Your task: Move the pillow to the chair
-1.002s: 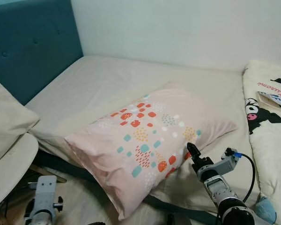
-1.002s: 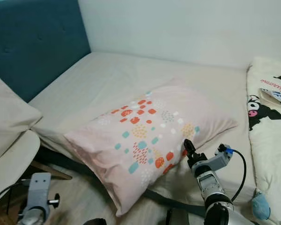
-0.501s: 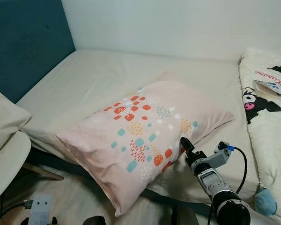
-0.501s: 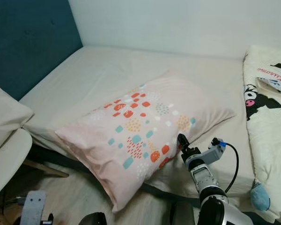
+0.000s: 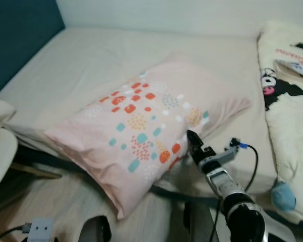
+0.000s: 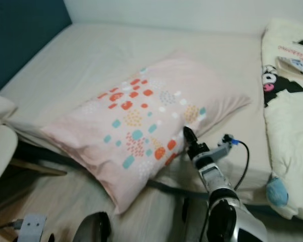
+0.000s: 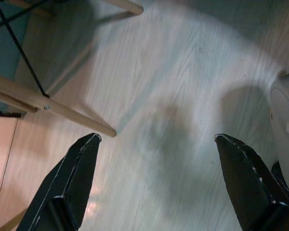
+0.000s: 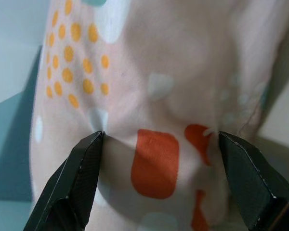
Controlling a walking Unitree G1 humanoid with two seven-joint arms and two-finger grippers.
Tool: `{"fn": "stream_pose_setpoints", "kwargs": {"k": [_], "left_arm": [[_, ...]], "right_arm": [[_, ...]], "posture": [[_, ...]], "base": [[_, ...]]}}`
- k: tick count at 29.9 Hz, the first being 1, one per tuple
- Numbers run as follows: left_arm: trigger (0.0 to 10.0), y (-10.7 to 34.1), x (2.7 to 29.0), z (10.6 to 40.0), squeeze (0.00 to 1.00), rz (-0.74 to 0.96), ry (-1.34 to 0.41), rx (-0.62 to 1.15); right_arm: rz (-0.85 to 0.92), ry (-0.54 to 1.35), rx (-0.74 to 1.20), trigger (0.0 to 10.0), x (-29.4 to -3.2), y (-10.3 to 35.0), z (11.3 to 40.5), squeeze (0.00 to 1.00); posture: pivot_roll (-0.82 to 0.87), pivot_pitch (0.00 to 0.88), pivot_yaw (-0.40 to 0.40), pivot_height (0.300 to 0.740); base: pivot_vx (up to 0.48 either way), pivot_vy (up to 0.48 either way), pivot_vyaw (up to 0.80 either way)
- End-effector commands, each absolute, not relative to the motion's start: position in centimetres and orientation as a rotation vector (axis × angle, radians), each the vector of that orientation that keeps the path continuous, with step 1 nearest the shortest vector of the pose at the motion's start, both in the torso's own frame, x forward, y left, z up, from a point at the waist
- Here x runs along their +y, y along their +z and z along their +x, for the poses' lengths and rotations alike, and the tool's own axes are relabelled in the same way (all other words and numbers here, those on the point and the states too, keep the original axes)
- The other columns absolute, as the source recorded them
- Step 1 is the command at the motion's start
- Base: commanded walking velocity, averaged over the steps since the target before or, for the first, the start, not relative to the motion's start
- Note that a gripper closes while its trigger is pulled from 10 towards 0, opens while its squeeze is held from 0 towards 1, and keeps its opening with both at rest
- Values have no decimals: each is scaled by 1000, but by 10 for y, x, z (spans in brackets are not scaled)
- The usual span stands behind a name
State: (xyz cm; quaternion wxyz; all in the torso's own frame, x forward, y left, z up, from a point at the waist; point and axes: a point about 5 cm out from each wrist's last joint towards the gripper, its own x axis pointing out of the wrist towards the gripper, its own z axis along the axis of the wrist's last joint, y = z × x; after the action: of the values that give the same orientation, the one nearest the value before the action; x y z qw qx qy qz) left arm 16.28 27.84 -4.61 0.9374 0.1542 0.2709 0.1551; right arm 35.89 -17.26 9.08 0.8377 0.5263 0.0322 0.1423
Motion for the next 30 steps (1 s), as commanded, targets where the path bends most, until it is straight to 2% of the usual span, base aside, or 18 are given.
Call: {"fn": "stream_pose_setpoints", "kwargs": {"k": [1,5,9,12,13,20,24,30], "left_arm": [[10000,-43,287,153,0,347,307,542],[10000,-41,288,153,0,350,309,523],[10000,-38,291,150,0,351,317,512],[10000,-38,291,150,0,351,317,512],[10000,-38,292,149,0,352,319,514],[10000,-39,299,149,0,346,367,537],[10000,-34,294,172,0,316,386,515],[10000,-29,290,191,0,305,385,499]], "right_arm": [[1138,381,83,10000,-152,98,364,0],[1160,449,63,10000,-140,110,369,0],[1121,506,92,10000,-117,128,379,0],[1121,506,92,10000,-117,128,379,0],[1119,499,98,0,-114,130,381,0],[1072,598,40,0,-102,153,388,0],[964,643,-47,0,-109,177,395,0],[928,670,-75,0,-113,187,398,0]], "posture": [[-7,327,34,471],[11,335,43,471],[35,358,46,471],[35,358,46,471],[40,357,48,471],[42,330,31,471],[8,257,26,471],[-14,206,23,471]], "base": [[0,0,0],[0,0,0],[0,0,0],[0,0,0],[0,0,0],[0,0,0],[0,0,0],[0,0,0]]}}
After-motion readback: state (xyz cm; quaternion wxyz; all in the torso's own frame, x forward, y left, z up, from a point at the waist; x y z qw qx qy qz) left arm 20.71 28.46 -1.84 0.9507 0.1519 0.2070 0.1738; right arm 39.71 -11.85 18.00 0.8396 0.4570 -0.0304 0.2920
